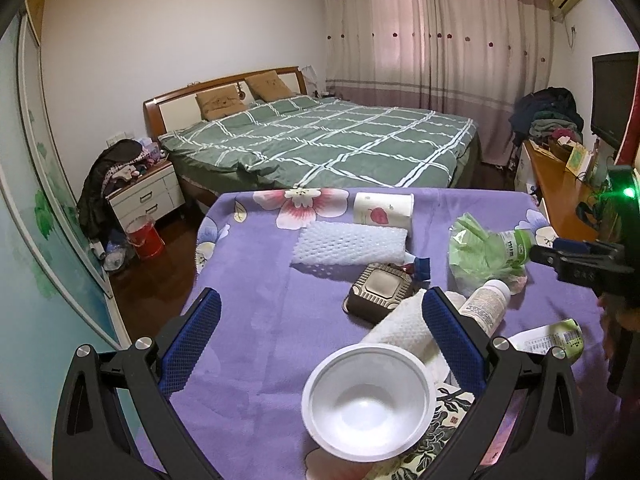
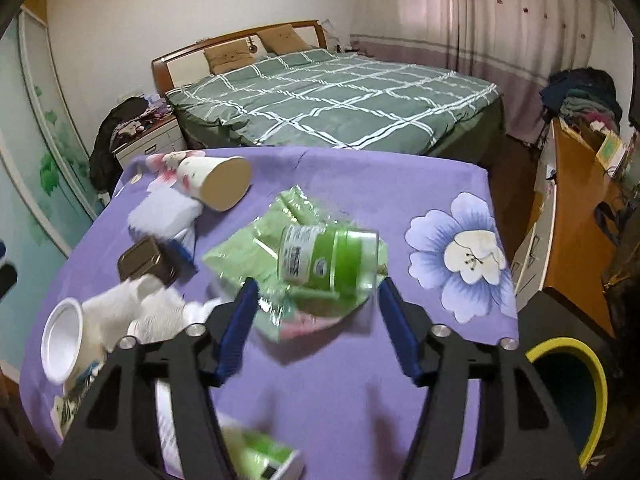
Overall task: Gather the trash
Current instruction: 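Grasp the green-capped jar with the right gripper, then carry the jar over the yellow bin and open the right gripper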
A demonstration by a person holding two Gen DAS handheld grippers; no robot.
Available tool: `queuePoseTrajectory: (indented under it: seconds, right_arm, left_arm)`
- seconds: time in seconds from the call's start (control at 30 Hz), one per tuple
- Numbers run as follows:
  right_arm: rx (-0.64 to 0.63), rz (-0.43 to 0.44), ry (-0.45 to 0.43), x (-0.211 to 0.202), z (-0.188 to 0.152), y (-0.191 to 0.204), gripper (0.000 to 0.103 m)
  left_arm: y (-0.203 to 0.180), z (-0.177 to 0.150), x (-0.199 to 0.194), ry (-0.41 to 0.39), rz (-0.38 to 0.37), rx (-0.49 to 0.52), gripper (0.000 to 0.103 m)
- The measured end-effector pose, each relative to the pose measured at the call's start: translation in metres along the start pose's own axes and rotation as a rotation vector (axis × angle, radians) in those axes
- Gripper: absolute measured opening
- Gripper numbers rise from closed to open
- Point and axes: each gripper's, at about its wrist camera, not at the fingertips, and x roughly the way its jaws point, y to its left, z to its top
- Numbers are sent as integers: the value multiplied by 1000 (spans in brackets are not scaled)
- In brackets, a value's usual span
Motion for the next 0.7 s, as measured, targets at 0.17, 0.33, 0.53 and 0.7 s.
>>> queuePoseTrajectory:
  seconds: [0.17, 0.33, 0.53, 0.7]
  right_arm:
    - [1, -17, 43, 19, 12, 3, 82]
    - [-2, -59, 106, 44, 21, 3, 82]
    - [43, -41, 114, 50, 21, -9, 69]
    - [68, -46, 40, 13, 10, -19, 69]
  left_arm:
    - [-8, 0, 3, 1, -17, 11, 99]
    - [-12, -1, 3, 2, -30, 19, 99]
    - [-15, -3, 4, 9, -44, 28, 99]
    - [-15, -5, 2, 10, -54, 29, 99]
